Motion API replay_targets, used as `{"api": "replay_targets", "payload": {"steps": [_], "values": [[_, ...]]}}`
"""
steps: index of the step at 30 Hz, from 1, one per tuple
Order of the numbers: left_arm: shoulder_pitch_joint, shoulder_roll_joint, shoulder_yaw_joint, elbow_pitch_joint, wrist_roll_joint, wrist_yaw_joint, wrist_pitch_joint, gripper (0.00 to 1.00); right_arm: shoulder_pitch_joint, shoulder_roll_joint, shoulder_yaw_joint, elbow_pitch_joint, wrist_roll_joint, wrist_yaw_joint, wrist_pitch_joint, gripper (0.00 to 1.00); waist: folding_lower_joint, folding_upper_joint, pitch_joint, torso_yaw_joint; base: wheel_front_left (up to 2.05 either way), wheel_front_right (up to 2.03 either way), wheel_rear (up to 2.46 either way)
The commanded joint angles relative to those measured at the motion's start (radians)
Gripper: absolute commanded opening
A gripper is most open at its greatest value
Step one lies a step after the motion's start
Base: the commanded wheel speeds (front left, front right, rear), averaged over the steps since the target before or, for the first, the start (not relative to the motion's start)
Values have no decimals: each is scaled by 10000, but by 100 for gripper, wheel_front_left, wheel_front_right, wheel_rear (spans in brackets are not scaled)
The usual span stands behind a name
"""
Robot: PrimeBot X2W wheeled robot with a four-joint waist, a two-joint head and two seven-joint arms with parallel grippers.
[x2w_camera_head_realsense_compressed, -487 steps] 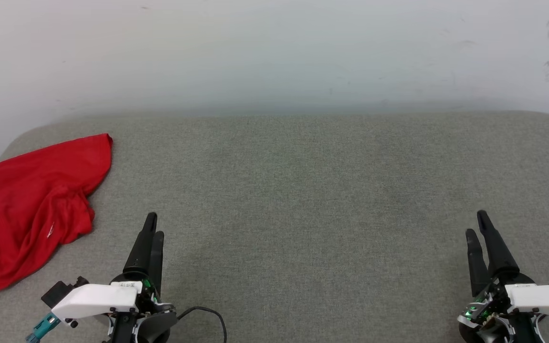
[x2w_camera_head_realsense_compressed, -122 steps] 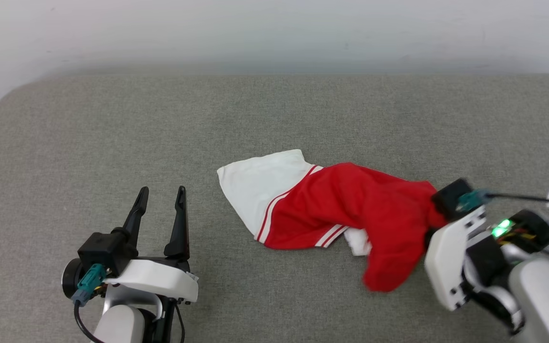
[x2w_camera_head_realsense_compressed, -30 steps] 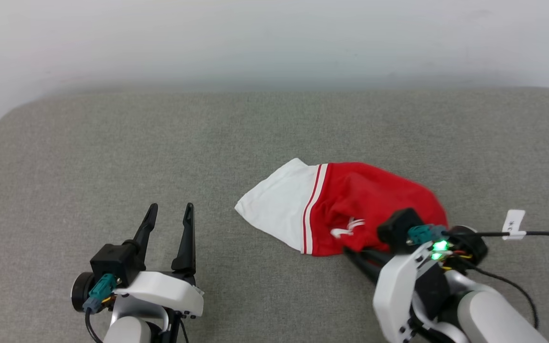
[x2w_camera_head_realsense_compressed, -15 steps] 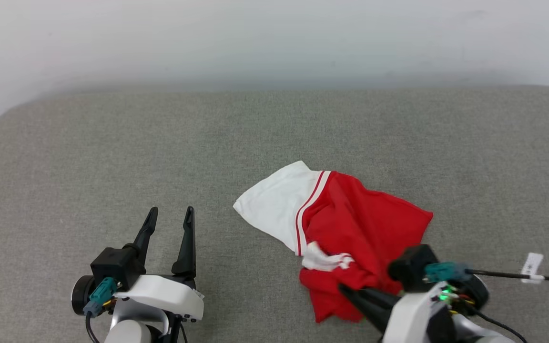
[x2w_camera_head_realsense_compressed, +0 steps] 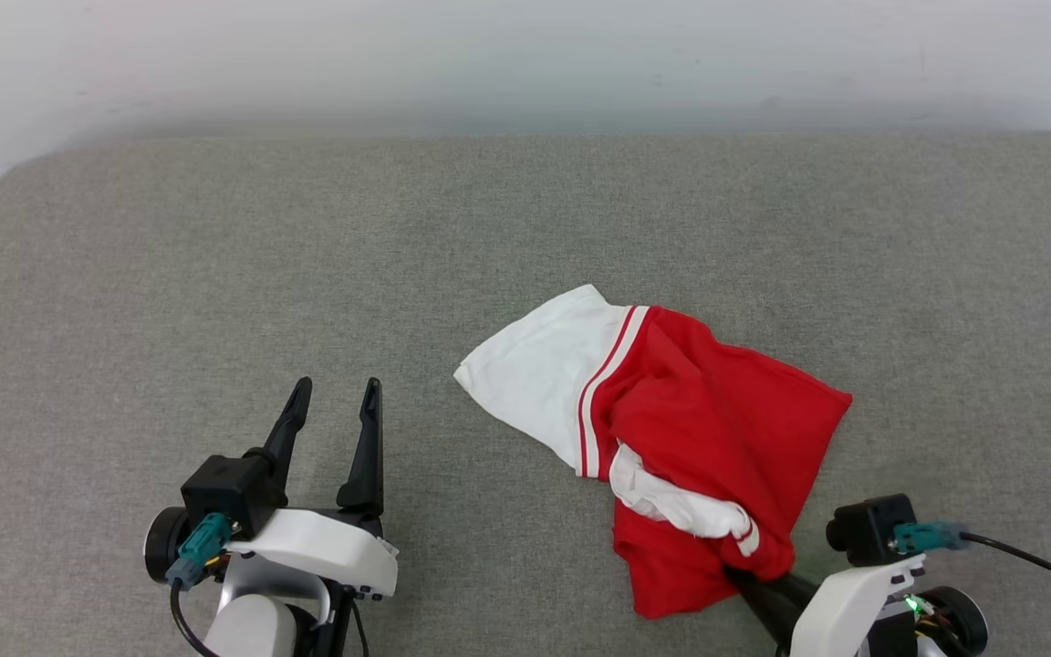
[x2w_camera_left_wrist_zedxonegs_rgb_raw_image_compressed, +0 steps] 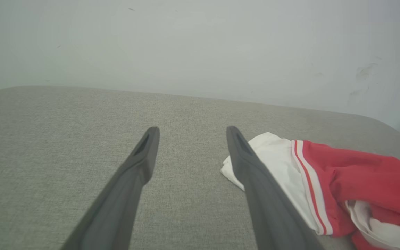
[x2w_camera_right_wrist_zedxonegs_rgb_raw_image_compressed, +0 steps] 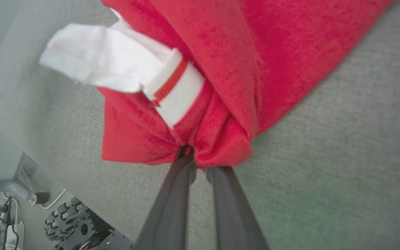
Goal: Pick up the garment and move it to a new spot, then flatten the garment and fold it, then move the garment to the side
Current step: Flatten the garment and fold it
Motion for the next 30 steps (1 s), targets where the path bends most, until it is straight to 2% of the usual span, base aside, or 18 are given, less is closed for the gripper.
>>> {"api": "replay_targets", "payload": {"steps": [1, 8, 14, 18, 21, 25, 30], "values": [[-62, 1, 4, 42, -16, -8, -26, 100, 51, 107, -34, -19, 53, -7, -495, 100, -1, -1, -35, 27, 0, 0, 0], [130, -4, 7, 130, -13, 30, -25, 100, 383, 192, -187, -481, -212, -7, -1633, 100, -1, -1, -335, 1, 0, 0, 0], [275, 15, 21, 175, 52, 51, -25, 100, 762, 134, -361, -1619, -596, -7, -1889, 100, -1, -1, -655, -177, 0, 0, 0], [312, 21, -23, 170, 75, 57, -25, 100, 621, -129, -463, -2373, -913, -7, -1508, 100, -1, -1, -768, -263, 0, 0, 0], [308, 20, -39, 164, 69, 61, -25, 100, 169, -622, -269, -2752, -968, -7, -905, 100, -1, -1, -790, -299, 0, 0, 0], [205, 24, -120, 158, 69, 29, -25, 100, -717, -1500, 405, -2870, -720, -7, 278, 100, -1, -1, -720, -209, 0, 0, 0], [122, 20, -164, 99, 4, 45, -25, 100, -1986, -2342, 1718, -2701, -108, -7, 1607, 100, -1, -1, -527, 118, 0, 0, 0]]}}
